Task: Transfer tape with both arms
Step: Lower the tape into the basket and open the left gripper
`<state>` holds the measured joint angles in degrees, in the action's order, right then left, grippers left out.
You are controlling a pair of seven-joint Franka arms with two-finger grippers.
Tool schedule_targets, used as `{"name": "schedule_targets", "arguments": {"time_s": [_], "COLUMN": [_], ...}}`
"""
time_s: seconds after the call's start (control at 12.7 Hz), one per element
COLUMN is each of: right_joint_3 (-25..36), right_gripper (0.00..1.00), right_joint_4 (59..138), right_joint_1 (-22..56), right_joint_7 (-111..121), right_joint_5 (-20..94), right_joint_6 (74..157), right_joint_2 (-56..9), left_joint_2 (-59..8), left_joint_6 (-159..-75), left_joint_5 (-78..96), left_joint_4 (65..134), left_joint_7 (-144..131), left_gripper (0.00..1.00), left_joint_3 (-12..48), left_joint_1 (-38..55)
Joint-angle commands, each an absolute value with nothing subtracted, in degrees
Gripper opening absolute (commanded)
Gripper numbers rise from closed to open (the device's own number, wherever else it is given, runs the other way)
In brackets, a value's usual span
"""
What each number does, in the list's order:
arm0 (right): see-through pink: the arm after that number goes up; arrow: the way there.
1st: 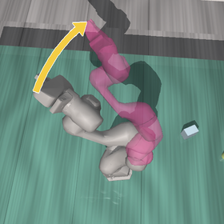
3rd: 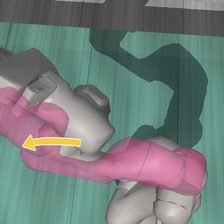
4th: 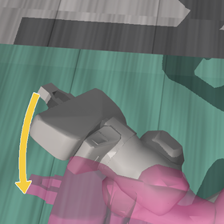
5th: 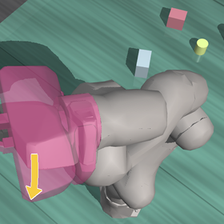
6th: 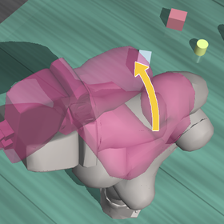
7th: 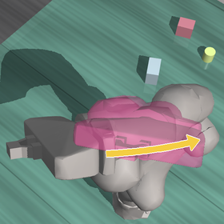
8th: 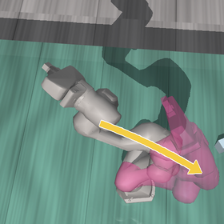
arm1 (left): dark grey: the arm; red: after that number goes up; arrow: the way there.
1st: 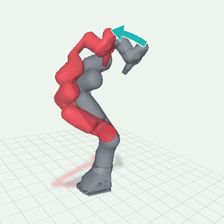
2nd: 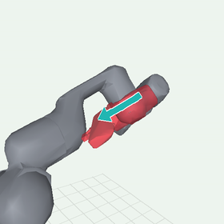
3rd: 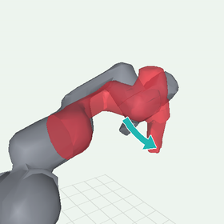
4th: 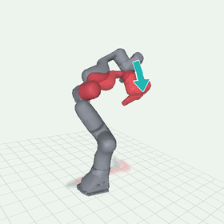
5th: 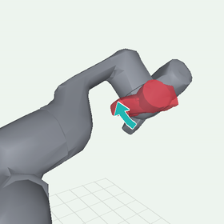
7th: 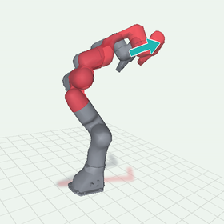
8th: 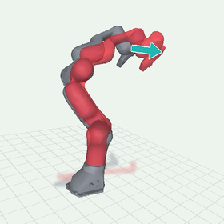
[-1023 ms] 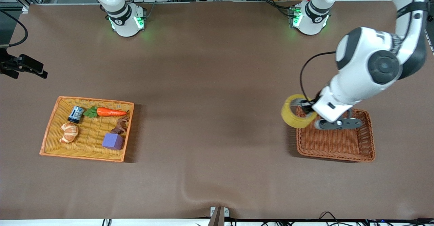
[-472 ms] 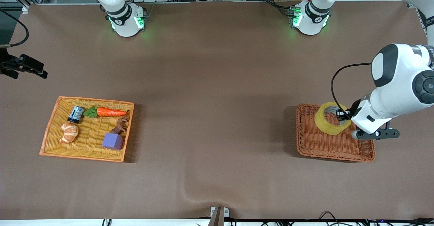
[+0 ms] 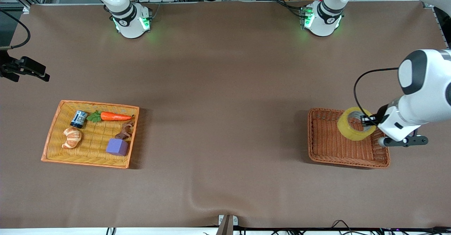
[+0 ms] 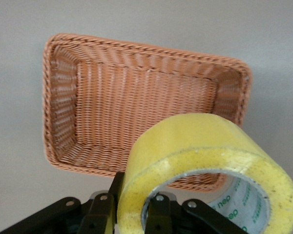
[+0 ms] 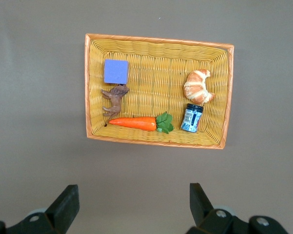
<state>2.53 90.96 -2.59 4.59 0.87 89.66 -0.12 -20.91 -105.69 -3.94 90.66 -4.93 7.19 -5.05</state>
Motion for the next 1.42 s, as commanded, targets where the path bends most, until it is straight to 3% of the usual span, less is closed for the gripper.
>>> {"name": "schedule_targets", "arguments": {"time_s": [0.0, 0.55, 0.63, 0.79, 0.87, 0.94, 1.34], "right_joint_3": [2.20, 2.20, 2.20, 2.20, 2.20, 2.20, 2.20], "right_gripper": [1.00, 1.00, 1.00, 1.00, 1.00, 1.00, 1.00], "right_joint_4": [90.97, 90.97, 90.97, 90.97, 90.97, 90.97, 90.97], "right_joint_1": [-2.64, -2.29, -2.29, -2.29, -2.29, -2.29, -2.29], "right_joint_7": [4.92, 4.92, 4.92, 4.92, 4.92, 4.92, 4.92], "right_joint_5": [0.18, 0.18, 0.18, 0.18, 0.18, 0.18, 0.18], "right_joint_6": [89.74, 90.00, 90.00, 90.09, 90.09, 90.17, 90.26], "right_joint_2": [0.26, 0.18, 0.18, 0.18, 0.18, 0.18, 0.09], "left_joint_2": [-23.28, -35.68, -36.12, -37.52, -37.53, -37.53, -28.42], "left_joint_6": [-106.87, -119.09, -119.18, -119.18, -119.18, -119.27, -116.04], "left_joint_5": [-5.19, -4.92, -5.01, -5.18, -5.27, -5.36, -5.19], "left_joint_4": [90.62, 90.18, 90.18, 90.09, 90.00, 89.91, 88.42], "left_joint_7": [-3.60, -3.60, -3.60, -3.60, -3.69, -3.60, -3.60], "left_gripper": [0.00, 0.00, 0.06, 0.27, 0.57, 1.00, 1.00], "left_joint_3": [7.91, 7.91, 7.91, 7.91, 7.91, 7.91, 8.53], "left_joint_1": [-7.02, -7.91, -7.74, -7.65, -7.56, -7.47, -7.91]}}
